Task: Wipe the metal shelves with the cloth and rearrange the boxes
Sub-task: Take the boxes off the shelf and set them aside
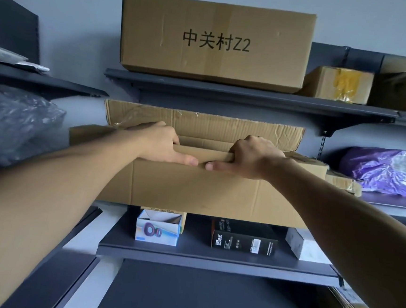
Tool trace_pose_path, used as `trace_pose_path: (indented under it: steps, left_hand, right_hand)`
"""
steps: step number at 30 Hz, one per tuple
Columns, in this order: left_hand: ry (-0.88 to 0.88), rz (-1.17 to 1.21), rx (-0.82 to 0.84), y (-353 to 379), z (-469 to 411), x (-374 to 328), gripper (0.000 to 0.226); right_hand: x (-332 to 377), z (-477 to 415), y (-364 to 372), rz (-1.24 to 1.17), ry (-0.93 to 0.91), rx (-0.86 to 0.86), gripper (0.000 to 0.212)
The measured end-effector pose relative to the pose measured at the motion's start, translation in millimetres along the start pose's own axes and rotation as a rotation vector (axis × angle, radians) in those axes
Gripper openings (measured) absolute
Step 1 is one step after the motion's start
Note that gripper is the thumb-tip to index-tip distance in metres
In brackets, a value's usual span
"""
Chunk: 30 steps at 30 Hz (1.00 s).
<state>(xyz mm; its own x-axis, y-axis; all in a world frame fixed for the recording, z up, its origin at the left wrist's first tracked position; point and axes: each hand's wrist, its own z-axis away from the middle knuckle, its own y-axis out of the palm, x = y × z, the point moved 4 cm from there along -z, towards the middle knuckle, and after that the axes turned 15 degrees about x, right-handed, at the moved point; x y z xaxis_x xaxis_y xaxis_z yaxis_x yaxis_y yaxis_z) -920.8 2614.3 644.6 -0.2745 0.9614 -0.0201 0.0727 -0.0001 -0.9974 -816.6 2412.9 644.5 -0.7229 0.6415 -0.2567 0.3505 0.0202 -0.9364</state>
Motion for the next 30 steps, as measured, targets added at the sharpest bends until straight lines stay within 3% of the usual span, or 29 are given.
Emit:
trace_pose_path:
  steps: [5,12,15,18,21,27,30]
  left_hand:
    - [-0.008,0.036,0.029,21.8,57.2,-40.6,0.145]
    - [-0.05,0.108,0.141,87.7,111.9,-84.3,0.13]
    - [-0.065,0.125,0.181,130.2,123.9,-95.6,0.139]
    - [-0.049,0.139,0.236,176.8,128.7,-102.2,0.137]
    - [-0.047,0.15,0.28,219.3,128.4,-103.3,0.121]
    - [-0.035,0.213,0.369,317.2,93.9,-95.2,0.133]
    - [-0.015,0.229,0.386,358.0,72.3,-91.8,0.116]
  right_hand:
    - [0.8,71.7,5.1,0.008,0.042,0.021,0.095]
    - [7.3,148.6,64.5,-0.044,0.065,0.096,0.1]
    - [13.8,176.4,100.3,-0.045,0.075,0.144,0.099]
    - [22.0,194.8,141.1,-0.024,0.077,0.18,0.099]
    - [29.9,205.7,178.9,-0.036,0.065,0.219,0.099]
    - [41.5,200.3,271.1,-0.029,0.066,0.285,0.094]
    - [43.0,188.8,314.3,-0.026,0.073,0.315,0.093]
